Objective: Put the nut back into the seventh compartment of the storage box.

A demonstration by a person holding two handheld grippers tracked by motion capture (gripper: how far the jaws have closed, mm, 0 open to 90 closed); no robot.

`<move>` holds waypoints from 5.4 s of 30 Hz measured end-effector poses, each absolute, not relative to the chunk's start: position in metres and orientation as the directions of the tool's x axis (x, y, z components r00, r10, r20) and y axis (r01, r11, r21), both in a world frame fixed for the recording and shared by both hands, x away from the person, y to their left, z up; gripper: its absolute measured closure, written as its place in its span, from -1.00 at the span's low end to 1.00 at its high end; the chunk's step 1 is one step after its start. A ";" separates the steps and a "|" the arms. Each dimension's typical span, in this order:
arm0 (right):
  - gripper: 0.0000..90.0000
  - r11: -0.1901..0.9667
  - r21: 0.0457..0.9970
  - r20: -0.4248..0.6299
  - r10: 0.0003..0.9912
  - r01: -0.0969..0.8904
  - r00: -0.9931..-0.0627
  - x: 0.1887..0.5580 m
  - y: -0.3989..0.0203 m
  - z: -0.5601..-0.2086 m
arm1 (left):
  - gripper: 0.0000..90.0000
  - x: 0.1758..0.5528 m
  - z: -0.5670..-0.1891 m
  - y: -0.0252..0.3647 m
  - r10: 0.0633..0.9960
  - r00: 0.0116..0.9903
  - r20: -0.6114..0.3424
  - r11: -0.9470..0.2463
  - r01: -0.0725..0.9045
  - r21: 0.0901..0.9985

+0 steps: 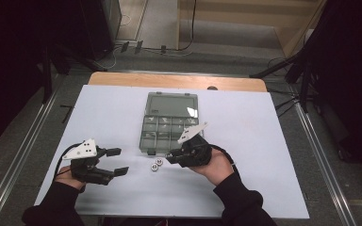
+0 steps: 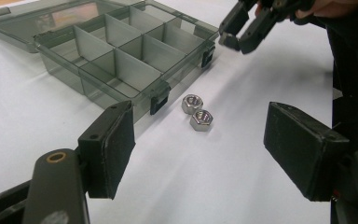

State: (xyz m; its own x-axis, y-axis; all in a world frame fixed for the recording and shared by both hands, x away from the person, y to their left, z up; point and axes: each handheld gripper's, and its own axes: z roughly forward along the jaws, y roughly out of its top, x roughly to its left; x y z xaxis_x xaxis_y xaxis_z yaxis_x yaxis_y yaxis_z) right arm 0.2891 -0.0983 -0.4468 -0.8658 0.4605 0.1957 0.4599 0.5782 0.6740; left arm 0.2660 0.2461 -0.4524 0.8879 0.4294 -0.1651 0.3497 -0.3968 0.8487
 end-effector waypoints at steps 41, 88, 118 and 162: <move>0.59 0.494 0.654 0.169 0.643 0.573 -0.747 0.335 -0.112 -0.455 | -0.44 0.264 -0.454 0.247 0.436 0.885 -0.161 -0.405 0.353 0.844; -0.51 0.470 0.748 0.206 0.507 0.469 -0.837 0.278 -0.118 -0.446 | -0.44 0.266 -0.454 0.247 0.444 0.881 -0.166 -0.404 0.362 0.840; -0.31 0.566 0.673 0.171 0.507 0.475 -0.845 0.265 -0.078 -0.462 | -0.44 0.265 -0.453 0.246 0.434 0.887 -0.158 -0.415 0.352 0.839; 0.46 0.761 0.468 0.016 0.501 0.449 -0.865 0.292 -0.035 -0.482 | -0.44 0.263 -0.453 0.244 0.432 0.887 -0.161 -0.416 0.354 0.838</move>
State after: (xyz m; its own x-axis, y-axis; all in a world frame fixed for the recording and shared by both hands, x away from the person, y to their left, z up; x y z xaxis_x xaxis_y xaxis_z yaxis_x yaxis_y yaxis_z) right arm 0.2918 -0.0355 -0.4818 -0.8652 0.5012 0.0155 0.4494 0.7611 0.4678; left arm 0.2630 0.2440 -0.4532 0.8875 0.4319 -0.1609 0.3542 -0.4156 0.8378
